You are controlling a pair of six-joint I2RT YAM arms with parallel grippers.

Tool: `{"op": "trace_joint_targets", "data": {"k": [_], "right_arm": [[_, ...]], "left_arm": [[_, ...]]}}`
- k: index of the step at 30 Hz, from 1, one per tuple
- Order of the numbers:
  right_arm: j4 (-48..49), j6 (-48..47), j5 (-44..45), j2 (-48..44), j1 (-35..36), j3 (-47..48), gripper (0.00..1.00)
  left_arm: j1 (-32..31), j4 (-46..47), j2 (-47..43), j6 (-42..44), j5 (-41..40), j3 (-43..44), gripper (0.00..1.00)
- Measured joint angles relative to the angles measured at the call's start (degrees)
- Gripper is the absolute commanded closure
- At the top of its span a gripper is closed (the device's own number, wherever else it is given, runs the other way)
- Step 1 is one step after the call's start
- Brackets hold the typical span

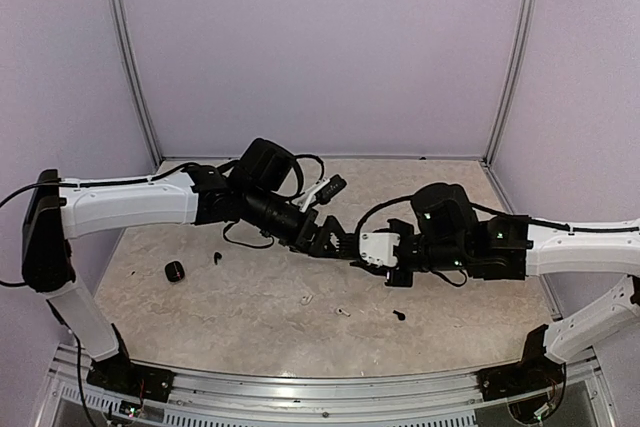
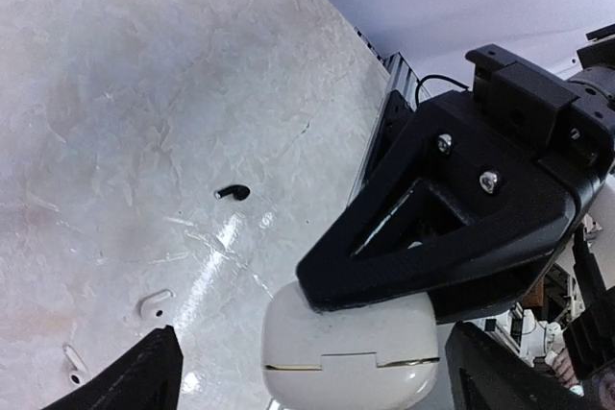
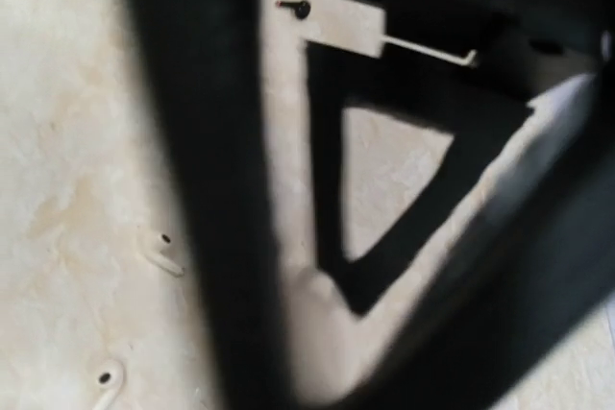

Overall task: Insert the wireless bluetooth earbuds into the charging case
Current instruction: Pass from the left arm to the right, then pass from the right arm to the left

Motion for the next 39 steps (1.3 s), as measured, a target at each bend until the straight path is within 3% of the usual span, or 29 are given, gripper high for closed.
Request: {"op": "trace_joint_targets", "data": {"k": [4, 9, 13, 16, 23, 28, 39], "right_arm": [[1.2, 2.9, -1.1, -2.4, 0.0, -0.9, 0.82], [4.2, 8.6, -6.1, -7.1, -1.8, -3.5, 0.83], [8.8, 14.9, -12.5, -11.3, -5.3, -5.2, 0.83], [12.8, 19.6, -17.0, -14.1, -6.8, -6.2, 0.83], [19.6, 28.1, -24.7, -16.3, -7.2, -6.9, 0.84], [21.7, 31.0, -28.1, -16.5, -7.2, -7.8, 0.84], [23.6, 33.4, -31.9, -16.5, -7.2, -8.4, 0.84]], "left_arm": [[2.9, 4.0, -4.2, 0.1, -0.9, -3.3, 0.01], [4.6, 15.5, -19.1, 2.4, -7.6, -15.2, 0.01], [0.5, 22.7, -29.9, 8.2, -14.1, -21.0, 0.01], [-4.2, 26.4, -32.6, 13.7, -17.2, -21.1, 0.04], [-12.3, 28.0, -29.8, 25.2, -20.2, -19.0, 0.32], [-15.0, 27.2, -24.4, 29.6, -22.1, -16.0, 0.39], [-15.7, 27.2, -21.5, 32.3, -24.1, -14.0, 0.5]]}}
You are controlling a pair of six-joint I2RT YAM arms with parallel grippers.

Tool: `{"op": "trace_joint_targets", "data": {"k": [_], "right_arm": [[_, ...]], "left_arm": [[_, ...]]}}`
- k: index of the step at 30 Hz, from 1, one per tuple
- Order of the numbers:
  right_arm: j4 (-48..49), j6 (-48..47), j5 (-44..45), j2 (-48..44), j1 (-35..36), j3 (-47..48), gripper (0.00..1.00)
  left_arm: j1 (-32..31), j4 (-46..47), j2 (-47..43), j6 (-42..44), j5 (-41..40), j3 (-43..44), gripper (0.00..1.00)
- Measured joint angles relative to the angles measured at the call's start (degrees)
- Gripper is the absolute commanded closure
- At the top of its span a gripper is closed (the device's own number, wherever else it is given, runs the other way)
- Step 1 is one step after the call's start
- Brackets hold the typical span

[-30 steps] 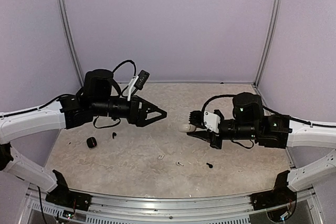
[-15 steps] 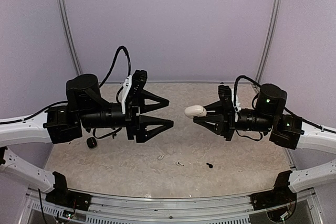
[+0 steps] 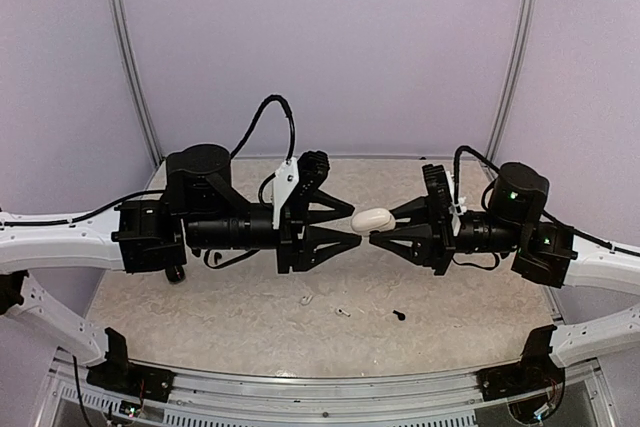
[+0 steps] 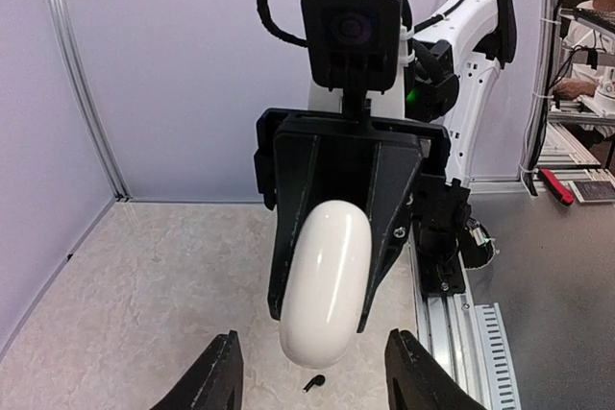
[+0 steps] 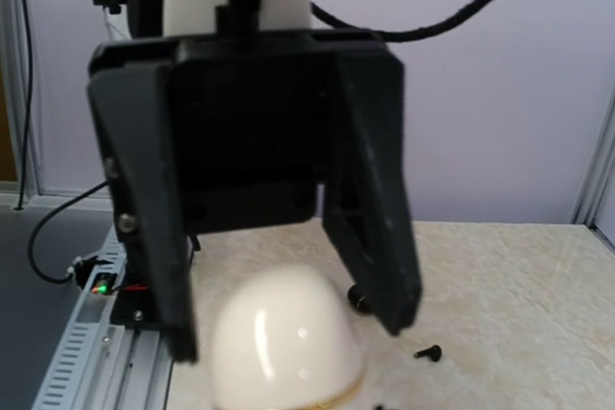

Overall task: Insert the wireless bluetooth earbuds into the charging case
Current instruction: Pass from the right arm to the left

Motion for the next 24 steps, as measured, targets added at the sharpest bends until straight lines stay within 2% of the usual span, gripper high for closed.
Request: {"op": "trace_joint_targets", "data": {"k": [9, 17, 24], "right_arm": [[0.7, 0.2, -1.1, 0.0, 0.0, -0.3, 0.83], [1.1, 0.3, -1.7, 0.3, 0.0, -0.5, 0.83], [1.6, 0.4, -1.7, 0.5, 0.0, -1.1, 0.79]], "left_arm": [[0.0, 0.4, 1.3, 0.1, 0.3, 0.6, 0.6], [-0.2, 1.2, 1.7, 0.2, 1.2, 0.6, 0.61], [-0.3, 2.0, 1.7, 0.2, 1.8, 0.7, 0.79]]}}
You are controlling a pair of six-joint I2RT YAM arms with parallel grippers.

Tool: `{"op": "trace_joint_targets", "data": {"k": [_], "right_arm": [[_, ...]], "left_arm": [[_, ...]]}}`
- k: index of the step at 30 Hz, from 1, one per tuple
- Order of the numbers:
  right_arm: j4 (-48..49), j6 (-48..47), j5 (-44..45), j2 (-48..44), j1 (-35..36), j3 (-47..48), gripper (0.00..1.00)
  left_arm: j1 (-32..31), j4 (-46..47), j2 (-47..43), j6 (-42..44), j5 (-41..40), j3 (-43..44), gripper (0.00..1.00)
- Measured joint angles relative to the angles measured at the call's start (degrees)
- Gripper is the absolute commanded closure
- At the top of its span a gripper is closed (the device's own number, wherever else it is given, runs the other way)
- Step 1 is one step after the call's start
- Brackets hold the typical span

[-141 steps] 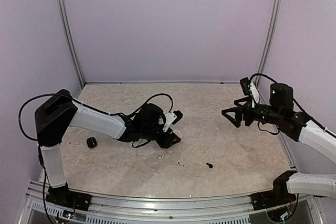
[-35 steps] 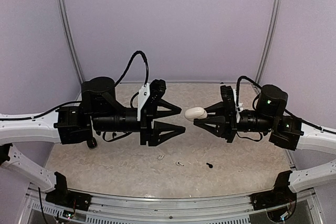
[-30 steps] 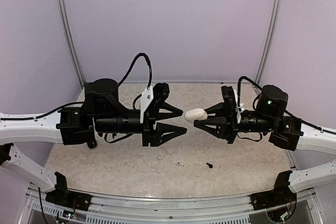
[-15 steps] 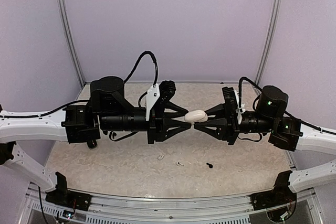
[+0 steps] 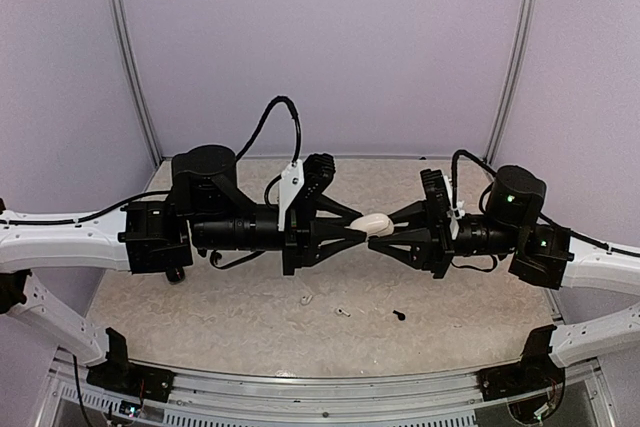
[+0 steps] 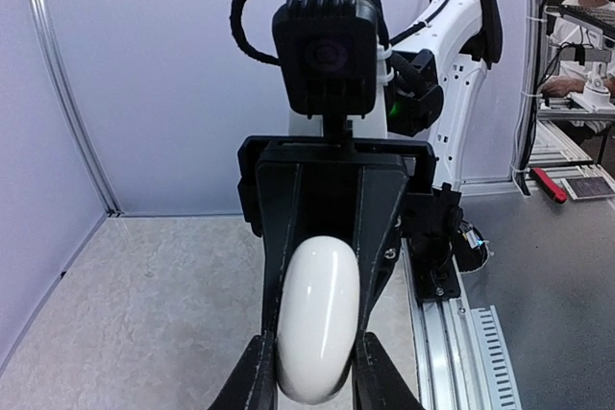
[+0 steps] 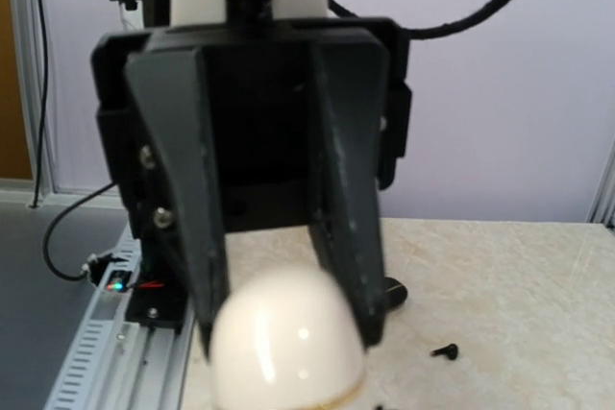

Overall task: Insert the wireless bluetooth earbuds into the charging case
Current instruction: Pass from the right arm to the left

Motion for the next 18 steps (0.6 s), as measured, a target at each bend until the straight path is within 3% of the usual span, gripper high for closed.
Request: {"op": "trace_joint_targets", "data": {"k": [3, 8, 18], "right_arm": [[0.0, 0.4, -0.4, 0.0, 0.0, 0.0, 0.66], [-0.6, 0.0, -0.4, -0.2, 0.0, 0.0, 0.57], [-8.5, -2.6, -1.2, -0.6, 0.0, 1.7, 0.58]], "left_arm": [[0.0, 0.0, 0.0, 1.0, 0.2, 0.1, 0.85], [0.0, -0.3, 0.0, 0.9, 0.9, 0.2, 0.9], [1.7, -4.5, 0.0, 0.5, 3.8, 0.7, 0.92]]}}
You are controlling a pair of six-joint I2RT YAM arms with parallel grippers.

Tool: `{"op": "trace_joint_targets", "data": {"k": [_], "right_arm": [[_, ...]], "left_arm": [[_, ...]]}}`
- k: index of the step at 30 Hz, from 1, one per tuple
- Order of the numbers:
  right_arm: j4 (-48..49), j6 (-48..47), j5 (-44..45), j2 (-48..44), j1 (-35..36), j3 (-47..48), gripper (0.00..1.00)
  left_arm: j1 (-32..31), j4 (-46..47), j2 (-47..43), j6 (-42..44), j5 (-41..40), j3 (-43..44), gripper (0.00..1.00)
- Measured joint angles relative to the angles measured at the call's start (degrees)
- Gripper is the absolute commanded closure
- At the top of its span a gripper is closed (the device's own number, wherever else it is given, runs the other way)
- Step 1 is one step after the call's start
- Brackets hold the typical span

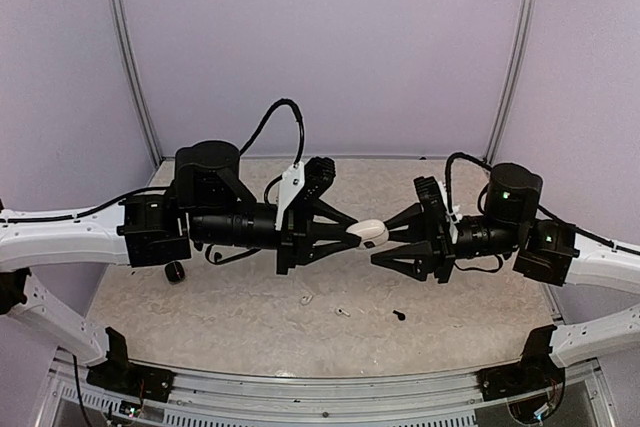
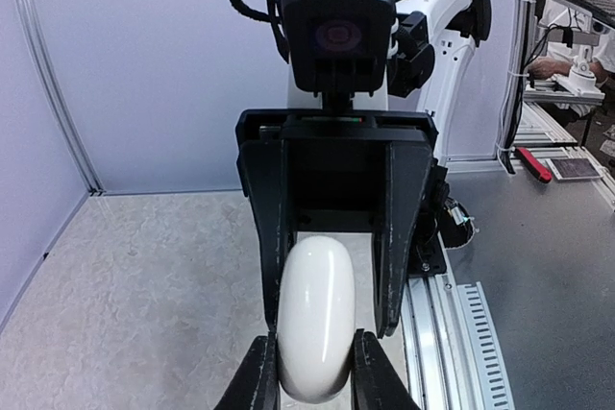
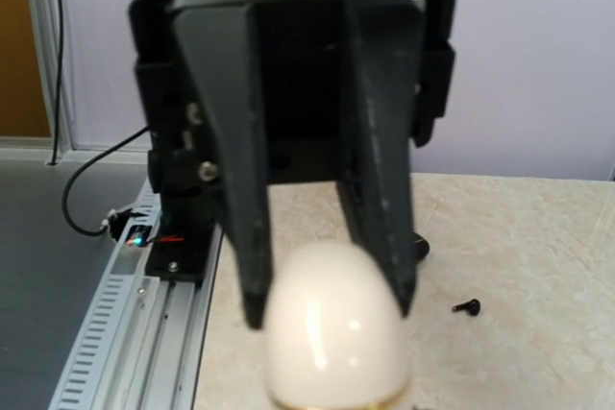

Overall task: Insert the wireless bluetooth earbuds into the charging case
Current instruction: Pass from the right arm to the left, then pass from the left arm to the right

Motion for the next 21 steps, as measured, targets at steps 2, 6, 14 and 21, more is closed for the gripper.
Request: {"op": "trace_joint_targets", "data": {"k": [2, 6, 14, 21], "right_arm": [[-0.9, -0.3, -0.3, 0.0, 0.0, 0.6, 0.61], [-1.8, -0.5, -0.9, 0.0, 0.0, 1.2, 0.64], [-2.4, -0.4, -1.7, 0.3, 0.0, 1.2, 0.6], [-3.0, -0.5, -1.8, 0.3, 0.0, 1.3, 0.67]], "left_arm": [[0.3, -0.9, 0.0, 0.0, 0.7, 0.6, 0.92], [0.6, -1.8, 0.0, 0.0, 1.9, 1.8, 0.92], [1.2, -2.4, 1.0, -0.5, 4.0, 3.2, 0.93], [1.2, -3.6, 2.2, -0.7, 5.1, 3.3, 0.94]]}}
